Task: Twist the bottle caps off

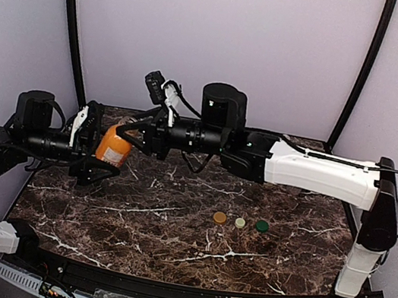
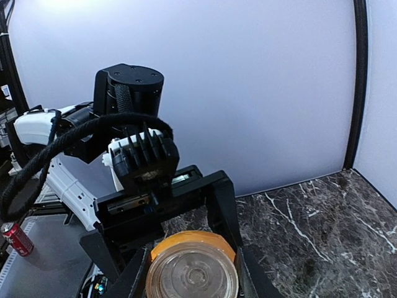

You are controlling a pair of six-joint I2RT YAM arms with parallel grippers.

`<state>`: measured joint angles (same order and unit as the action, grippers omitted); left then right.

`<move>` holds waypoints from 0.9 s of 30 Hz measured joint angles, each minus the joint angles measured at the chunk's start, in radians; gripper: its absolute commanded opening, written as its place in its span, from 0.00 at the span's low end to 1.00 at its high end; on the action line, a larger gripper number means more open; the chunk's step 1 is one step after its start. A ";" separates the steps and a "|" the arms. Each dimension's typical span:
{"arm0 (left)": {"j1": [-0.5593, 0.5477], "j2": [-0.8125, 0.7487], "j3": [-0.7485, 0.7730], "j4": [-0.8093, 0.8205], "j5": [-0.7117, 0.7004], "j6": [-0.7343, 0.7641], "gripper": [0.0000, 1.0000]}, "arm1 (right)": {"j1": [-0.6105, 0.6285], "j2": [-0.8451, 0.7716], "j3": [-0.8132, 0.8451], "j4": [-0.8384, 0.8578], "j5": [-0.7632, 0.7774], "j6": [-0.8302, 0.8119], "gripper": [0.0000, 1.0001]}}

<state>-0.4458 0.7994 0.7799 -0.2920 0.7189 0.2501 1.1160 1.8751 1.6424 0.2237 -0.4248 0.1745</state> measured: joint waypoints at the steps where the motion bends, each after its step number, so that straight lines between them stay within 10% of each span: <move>1: 0.000 -0.003 -0.002 0.000 -0.006 0.000 0.99 | -0.003 -0.016 -0.010 -0.013 0.025 -0.014 0.00; 15: 0.107 -0.123 -0.203 0.055 -0.132 -0.103 0.99 | -0.285 -0.218 -0.373 -0.158 0.517 -0.154 0.00; 27: 0.283 -0.239 -0.388 0.153 -0.200 -0.240 0.99 | -0.376 -0.090 -0.471 -0.078 0.583 -0.222 0.00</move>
<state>-0.1627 0.5606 0.3920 -0.1387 0.5190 0.0101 0.7399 1.7851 1.1713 0.1459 0.1577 -0.0475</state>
